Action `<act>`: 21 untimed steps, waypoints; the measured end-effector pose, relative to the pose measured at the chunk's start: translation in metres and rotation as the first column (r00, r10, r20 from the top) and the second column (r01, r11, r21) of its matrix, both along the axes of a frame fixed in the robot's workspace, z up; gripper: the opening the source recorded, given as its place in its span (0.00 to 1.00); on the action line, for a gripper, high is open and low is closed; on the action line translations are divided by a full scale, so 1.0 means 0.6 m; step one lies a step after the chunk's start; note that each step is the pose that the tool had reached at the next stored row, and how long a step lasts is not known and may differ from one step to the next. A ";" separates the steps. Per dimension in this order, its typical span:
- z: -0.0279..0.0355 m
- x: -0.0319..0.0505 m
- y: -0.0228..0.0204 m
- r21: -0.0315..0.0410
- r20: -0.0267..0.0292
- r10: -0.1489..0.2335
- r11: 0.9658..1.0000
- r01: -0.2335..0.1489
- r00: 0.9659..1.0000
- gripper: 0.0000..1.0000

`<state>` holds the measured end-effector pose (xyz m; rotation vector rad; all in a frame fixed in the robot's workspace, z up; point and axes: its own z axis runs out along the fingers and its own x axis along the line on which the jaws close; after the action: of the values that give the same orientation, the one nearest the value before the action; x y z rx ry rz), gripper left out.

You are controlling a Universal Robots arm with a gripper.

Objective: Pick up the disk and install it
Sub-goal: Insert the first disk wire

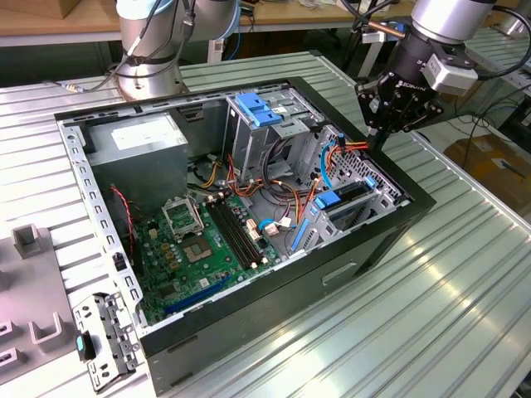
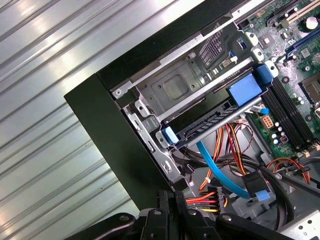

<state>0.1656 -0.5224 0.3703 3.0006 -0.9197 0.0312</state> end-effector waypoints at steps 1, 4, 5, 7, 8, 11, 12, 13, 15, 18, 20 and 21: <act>0.000 0.000 0.0000 0.000 0.000 0.000 1.000 0.000 1.000 0.17; 0.000 0.000 0.0000 0.000 0.000 0.000 1.000 0.000 1.000 0.17; 0.000 0.000 0.0000 0.000 0.000 0.000 1.000 0.000 1.000 0.17; 0.000 0.000 0.0000 0.000 0.000 0.000 1.000 0.000 1.000 0.17; 0.000 0.000 0.0000 0.000 0.000 0.000 1.000 0.000 1.000 0.17; 0.000 -0.016 -0.0012 0.000 0.000 -0.027 1.000 0.027 1.000 0.17; 0.000 -0.017 -0.0012 0.000 0.000 -0.084 0.996 0.084 0.996 0.17; 0.000 -0.022 -0.0012 0.000 0.000 -0.128 0.992 0.128 0.992 0.17; 0.000 -0.022 -0.0012 0.000 0.000 -0.161 0.987 0.161 0.987 0.17; 0.000 -0.022 -0.0013 0.000 0.000 -0.216 0.976 0.216 0.976 0.17; 0.000 -0.022 -0.0012 0.000 0.000 -0.258 0.966 0.258 0.966 0.17; 0.000 -0.022 -0.0012 0.000 0.000 -0.285 0.958 0.285 0.958 0.17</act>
<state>0.1524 -0.5232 0.3704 2.8340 -1.3413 0.0302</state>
